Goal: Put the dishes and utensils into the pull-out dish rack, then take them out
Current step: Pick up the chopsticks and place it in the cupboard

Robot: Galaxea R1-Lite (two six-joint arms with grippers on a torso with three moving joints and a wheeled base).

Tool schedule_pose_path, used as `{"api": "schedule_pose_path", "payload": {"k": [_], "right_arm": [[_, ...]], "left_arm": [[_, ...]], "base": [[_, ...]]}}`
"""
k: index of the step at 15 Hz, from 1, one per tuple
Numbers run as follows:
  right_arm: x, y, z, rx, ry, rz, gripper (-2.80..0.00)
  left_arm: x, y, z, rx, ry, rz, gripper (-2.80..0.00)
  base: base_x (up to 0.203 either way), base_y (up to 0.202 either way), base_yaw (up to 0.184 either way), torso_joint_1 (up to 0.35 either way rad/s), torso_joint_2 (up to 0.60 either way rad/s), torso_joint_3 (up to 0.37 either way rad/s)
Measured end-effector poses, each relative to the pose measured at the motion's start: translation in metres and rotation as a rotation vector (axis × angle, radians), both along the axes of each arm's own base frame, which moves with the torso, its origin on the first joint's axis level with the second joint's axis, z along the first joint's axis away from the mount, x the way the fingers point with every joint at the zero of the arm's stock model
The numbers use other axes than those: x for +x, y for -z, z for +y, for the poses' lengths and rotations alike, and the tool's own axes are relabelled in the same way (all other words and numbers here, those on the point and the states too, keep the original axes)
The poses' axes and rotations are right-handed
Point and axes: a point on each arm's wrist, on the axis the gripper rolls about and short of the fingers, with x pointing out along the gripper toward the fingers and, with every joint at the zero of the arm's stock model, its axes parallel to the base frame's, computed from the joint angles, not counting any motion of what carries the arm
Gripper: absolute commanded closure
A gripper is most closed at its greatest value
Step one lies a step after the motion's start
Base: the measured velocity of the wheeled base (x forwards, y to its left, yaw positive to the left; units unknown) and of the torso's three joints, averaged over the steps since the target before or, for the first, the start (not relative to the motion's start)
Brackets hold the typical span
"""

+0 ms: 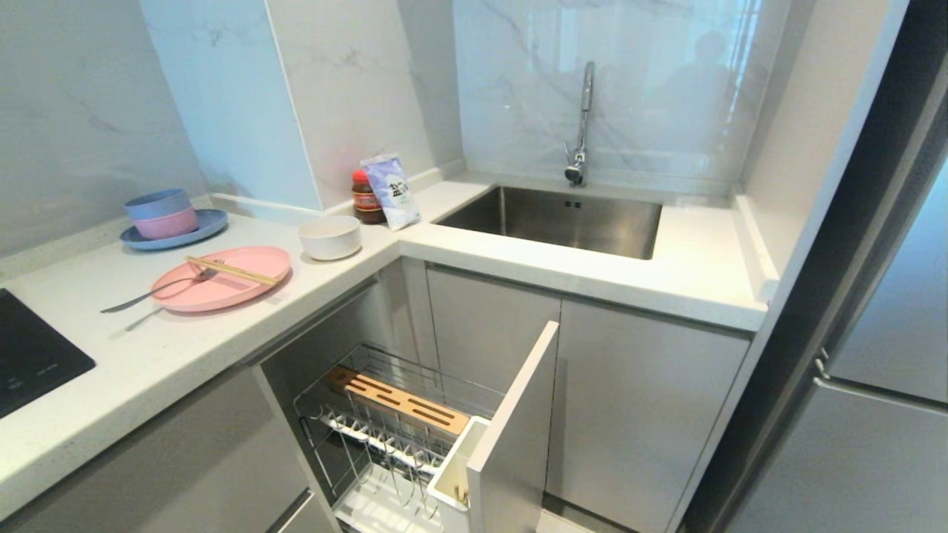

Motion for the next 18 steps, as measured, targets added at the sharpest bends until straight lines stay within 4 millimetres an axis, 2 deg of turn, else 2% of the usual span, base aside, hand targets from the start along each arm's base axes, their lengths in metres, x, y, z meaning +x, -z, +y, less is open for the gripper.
{"api": "schedule_pose_path", "payload": {"k": [18], "right_arm": [[0.0000,0.0000,0.0000,0.000,0.000,0.000,0.00]], "left_arm": [[0.0000,-0.0005,0.0000,-0.001,-0.002,-0.004,0.00]], "base": [[0.000,0.000,0.000,0.002,0.00,-0.198]]}}
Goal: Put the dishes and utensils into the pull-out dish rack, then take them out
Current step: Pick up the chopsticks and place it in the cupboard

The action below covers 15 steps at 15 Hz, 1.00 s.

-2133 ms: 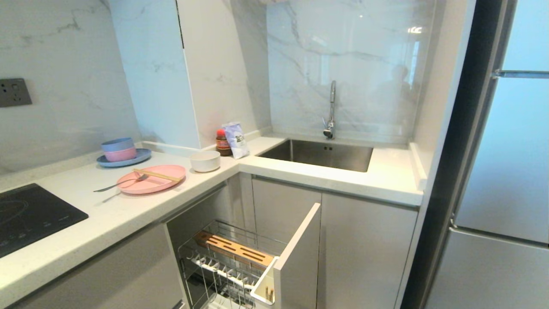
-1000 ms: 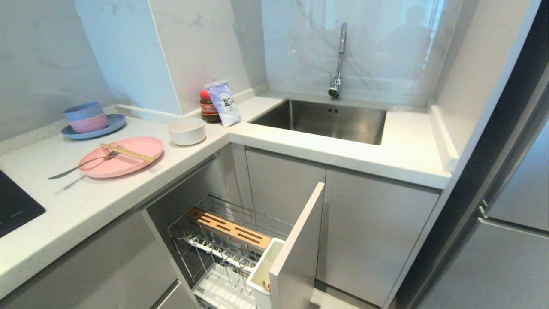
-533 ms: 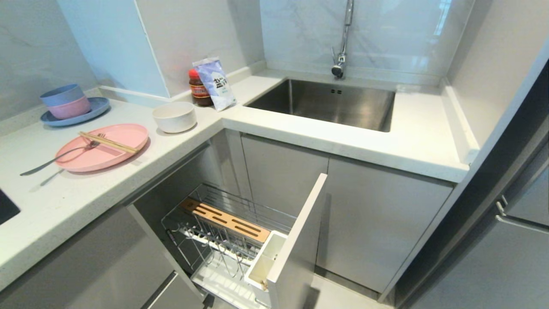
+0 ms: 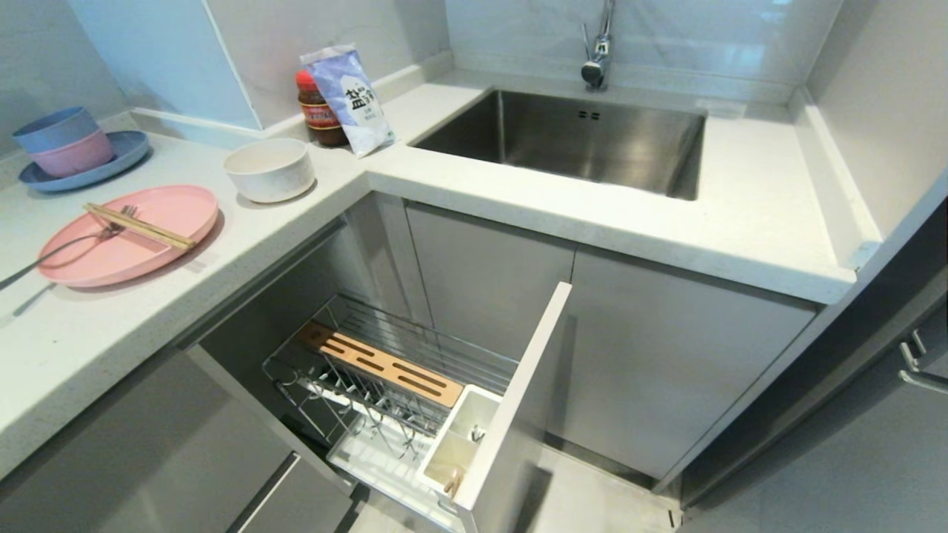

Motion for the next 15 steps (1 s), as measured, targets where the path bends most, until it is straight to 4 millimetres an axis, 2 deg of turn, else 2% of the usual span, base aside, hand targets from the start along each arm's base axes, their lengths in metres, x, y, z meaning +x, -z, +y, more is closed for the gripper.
{"api": "schedule_pose_path", "payload": {"k": [7,15], "right_arm": [[0.0000,0.0000,0.0000,0.000,0.000,0.000,0.00],[0.0000,0.0000,0.0000,0.000,0.000,0.000,0.00]], "left_arm": [[0.0000,0.0000,0.0000,0.001,0.001,0.000,0.00],[0.0000,0.0002,0.0001,-0.023,-0.004,0.002,0.00]], "base": [[0.000,0.000,0.000,0.002,0.00,-0.187],[0.000,0.000,0.000,0.000,0.00,-0.014]]}}
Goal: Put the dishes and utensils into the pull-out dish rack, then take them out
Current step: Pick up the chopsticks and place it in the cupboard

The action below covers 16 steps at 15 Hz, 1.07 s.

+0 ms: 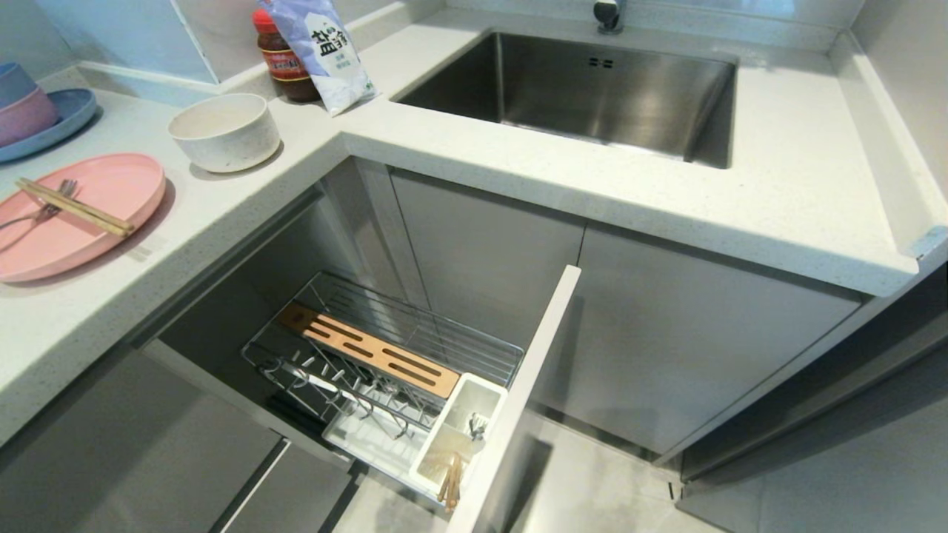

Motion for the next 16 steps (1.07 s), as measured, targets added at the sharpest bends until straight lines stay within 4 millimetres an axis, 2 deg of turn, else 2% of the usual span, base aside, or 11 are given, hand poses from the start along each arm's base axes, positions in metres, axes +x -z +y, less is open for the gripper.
{"api": "schedule_pose_path", "payload": {"k": [2,3,6,9,12,14,16], "right_arm": [[0.000,0.000,0.000,0.000,0.000,0.000,0.00],[0.000,0.000,0.000,0.000,-0.001,0.000,0.00],[0.000,0.000,0.000,0.000,-0.001,0.000,0.00],[0.000,0.000,0.000,0.000,-0.001,0.000,0.00],[0.000,0.000,0.000,0.000,0.000,0.000,0.00],[0.000,0.000,0.000,0.000,0.000,0.000,0.00],[0.000,0.000,0.000,0.000,-0.001,0.000,0.00]], "left_arm": [[0.000,-0.001,0.000,0.033,0.003,-0.005,0.00],[-0.003,-0.009,0.000,0.042,0.003,-0.032,0.00],[-0.024,-0.055,0.000,0.056,0.000,-0.155,0.00],[-0.061,-0.123,0.000,0.082,-0.002,-0.309,0.00],[-0.087,-0.209,0.000,0.091,-0.003,-0.444,0.00],[-0.079,-0.263,0.000,0.085,0.001,-0.479,0.00],[-0.055,-0.309,0.000,0.021,0.017,-0.493,0.00]], "base": [[0.000,0.000,0.000,0.000,0.00,0.000],[0.000,0.000,0.000,0.000,0.00,0.000],[0.000,0.000,0.000,0.000,0.00,0.000],[0.000,0.000,0.000,0.000,0.00,0.000],[0.000,0.000,0.000,0.000,0.00,0.000],[0.000,0.000,0.000,0.000,0.00,0.000],[0.000,0.000,0.000,0.000,0.00,0.000]]}}
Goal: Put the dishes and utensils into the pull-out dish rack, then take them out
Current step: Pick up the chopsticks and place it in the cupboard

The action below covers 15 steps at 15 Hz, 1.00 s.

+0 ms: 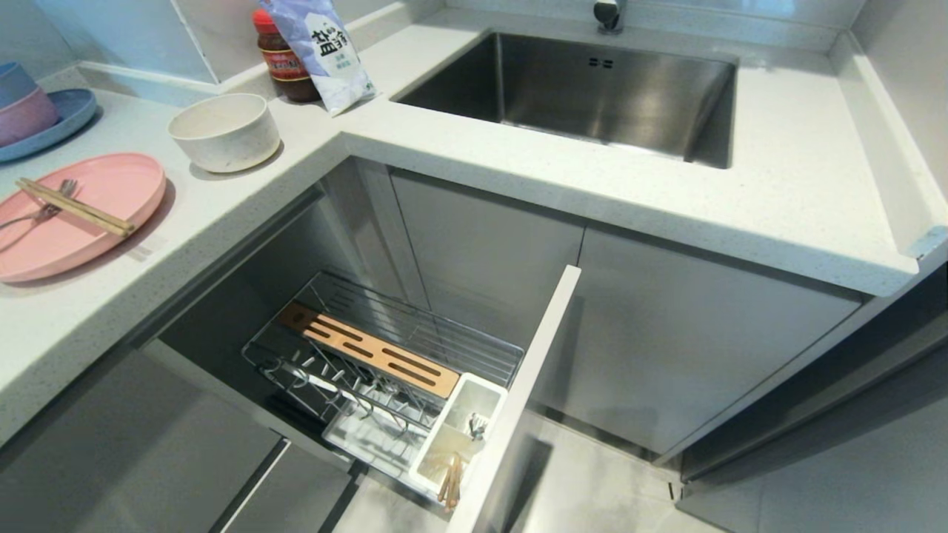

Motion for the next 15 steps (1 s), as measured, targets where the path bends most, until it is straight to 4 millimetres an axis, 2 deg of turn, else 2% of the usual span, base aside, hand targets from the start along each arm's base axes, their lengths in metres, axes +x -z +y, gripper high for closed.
{"api": "schedule_pose_path", "payload": {"k": [1,3,5,7,9,11,15], "right_arm": [[0.000,0.000,0.000,0.000,0.000,0.000,0.00],[0.000,0.000,0.000,0.000,0.000,0.000,0.00],[0.000,0.000,0.000,0.000,0.001,0.000,0.00],[0.000,0.000,0.000,0.000,0.001,0.000,0.00],[0.000,0.000,0.000,0.000,0.000,0.000,0.00],[0.000,0.000,0.000,0.000,0.001,0.000,0.00],[0.000,0.000,0.000,0.000,0.000,0.000,0.00]], "left_arm": [[0.016,-0.017,0.000,-0.051,0.020,0.006,0.00],[0.059,-0.041,0.001,-0.192,0.038,0.054,0.00],[0.110,-0.049,0.003,-0.340,-0.007,0.130,0.00],[0.159,-0.048,0.006,-0.433,-0.107,0.218,0.00],[0.194,-0.047,0.009,-0.523,-0.204,0.308,0.00],[0.219,-0.045,0.011,-0.623,-0.253,0.402,0.00],[0.257,-0.020,0.014,-0.692,-0.394,0.672,0.00]], "base": [[0.000,0.000,0.000,0.000,0.00,0.000],[0.000,0.000,0.000,0.000,0.00,0.000],[0.000,0.000,0.000,0.000,0.00,0.000],[0.000,0.000,0.000,0.000,0.00,0.000],[0.000,0.000,0.000,0.000,0.00,0.000],[0.000,0.000,0.000,0.000,0.00,0.000],[0.000,0.000,0.000,0.000,0.00,0.000]]}}
